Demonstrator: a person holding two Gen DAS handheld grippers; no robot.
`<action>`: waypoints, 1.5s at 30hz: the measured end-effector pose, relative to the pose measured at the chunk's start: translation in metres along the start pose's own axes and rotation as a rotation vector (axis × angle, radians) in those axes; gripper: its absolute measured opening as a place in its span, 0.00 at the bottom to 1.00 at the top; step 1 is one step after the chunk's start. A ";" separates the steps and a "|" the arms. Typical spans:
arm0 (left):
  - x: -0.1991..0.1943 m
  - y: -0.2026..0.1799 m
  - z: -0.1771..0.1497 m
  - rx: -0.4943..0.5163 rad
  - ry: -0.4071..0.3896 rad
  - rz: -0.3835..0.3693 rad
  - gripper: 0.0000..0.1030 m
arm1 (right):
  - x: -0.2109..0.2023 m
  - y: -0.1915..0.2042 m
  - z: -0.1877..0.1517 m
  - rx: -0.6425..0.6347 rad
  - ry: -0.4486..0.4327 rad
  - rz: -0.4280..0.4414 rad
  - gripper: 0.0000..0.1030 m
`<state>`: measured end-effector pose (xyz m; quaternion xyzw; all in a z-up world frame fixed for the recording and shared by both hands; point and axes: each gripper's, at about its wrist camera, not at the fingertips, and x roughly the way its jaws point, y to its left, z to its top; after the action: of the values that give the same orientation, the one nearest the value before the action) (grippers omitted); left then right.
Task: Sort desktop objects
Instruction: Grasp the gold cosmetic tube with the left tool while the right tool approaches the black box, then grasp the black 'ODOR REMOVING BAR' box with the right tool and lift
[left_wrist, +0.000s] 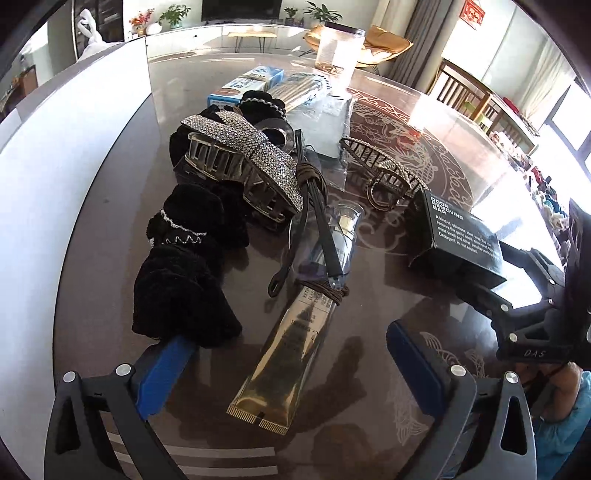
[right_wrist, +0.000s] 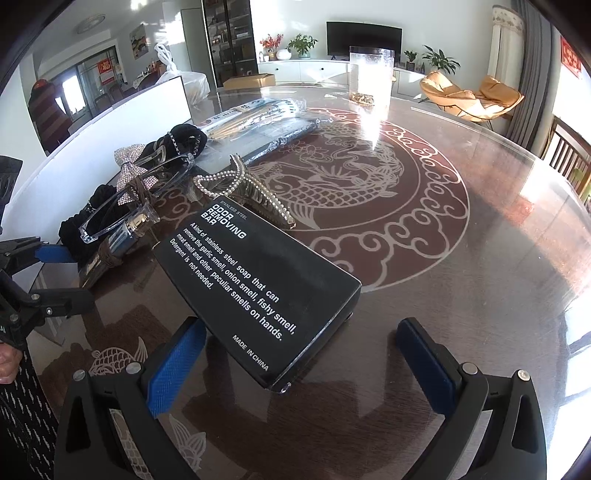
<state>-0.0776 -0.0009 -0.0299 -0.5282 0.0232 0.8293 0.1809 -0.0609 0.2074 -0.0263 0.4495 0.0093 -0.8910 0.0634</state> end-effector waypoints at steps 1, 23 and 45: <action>0.003 -0.005 0.001 0.010 0.008 0.031 1.00 | 0.000 0.000 0.000 -0.001 0.001 -0.002 1.00; -0.028 -0.040 -0.054 0.121 0.043 0.019 0.28 | 0.000 -0.001 -0.001 -0.062 0.006 0.036 1.00; -0.030 -0.030 -0.058 -0.088 -0.035 -0.023 0.25 | 0.002 0.008 0.038 -0.324 0.233 0.279 0.57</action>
<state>-0.0064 0.0053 -0.0245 -0.5215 -0.0226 0.8364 0.1674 -0.0914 0.1969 -0.0049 0.5301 0.0969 -0.8027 0.2557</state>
